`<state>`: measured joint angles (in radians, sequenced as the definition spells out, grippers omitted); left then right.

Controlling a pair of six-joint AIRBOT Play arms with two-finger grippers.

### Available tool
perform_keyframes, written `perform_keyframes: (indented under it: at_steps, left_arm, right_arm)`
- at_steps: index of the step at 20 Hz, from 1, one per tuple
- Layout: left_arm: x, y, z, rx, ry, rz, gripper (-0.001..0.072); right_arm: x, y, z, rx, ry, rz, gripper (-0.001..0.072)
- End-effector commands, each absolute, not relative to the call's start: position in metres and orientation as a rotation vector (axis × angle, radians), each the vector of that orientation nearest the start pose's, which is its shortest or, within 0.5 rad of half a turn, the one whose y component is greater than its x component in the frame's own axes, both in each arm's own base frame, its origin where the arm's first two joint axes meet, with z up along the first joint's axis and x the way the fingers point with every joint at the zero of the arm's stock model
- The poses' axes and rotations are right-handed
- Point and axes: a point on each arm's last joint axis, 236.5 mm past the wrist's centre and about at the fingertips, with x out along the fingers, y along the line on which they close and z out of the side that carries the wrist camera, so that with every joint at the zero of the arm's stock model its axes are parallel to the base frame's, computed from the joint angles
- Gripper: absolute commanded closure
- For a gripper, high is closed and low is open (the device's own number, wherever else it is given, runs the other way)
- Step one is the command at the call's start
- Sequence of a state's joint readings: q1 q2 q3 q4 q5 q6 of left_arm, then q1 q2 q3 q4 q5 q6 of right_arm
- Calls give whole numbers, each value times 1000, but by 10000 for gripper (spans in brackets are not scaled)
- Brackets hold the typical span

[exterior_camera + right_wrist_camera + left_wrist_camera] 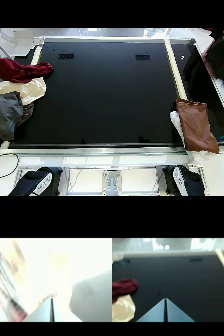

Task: Fold the shirts.

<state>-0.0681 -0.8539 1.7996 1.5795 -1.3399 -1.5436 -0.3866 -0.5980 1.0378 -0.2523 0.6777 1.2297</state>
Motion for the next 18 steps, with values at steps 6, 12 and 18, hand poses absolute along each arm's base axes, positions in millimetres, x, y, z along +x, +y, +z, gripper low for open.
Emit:
perform_keyframes:
  at_steps: [6,12,18]
  left_arm:
    - [315,-14,335,17,663,-30,699]
    - [323,-27,326,-2,693,-78,699]
    - [326,-27,323,-2,702,-78,699]
  right_arm:
    - [284,-183,413,1779,-803,-166,698]
    - [297,-153,435,761,-567,-316,678]
    - [339,-87,437,408,-451,-65,487]
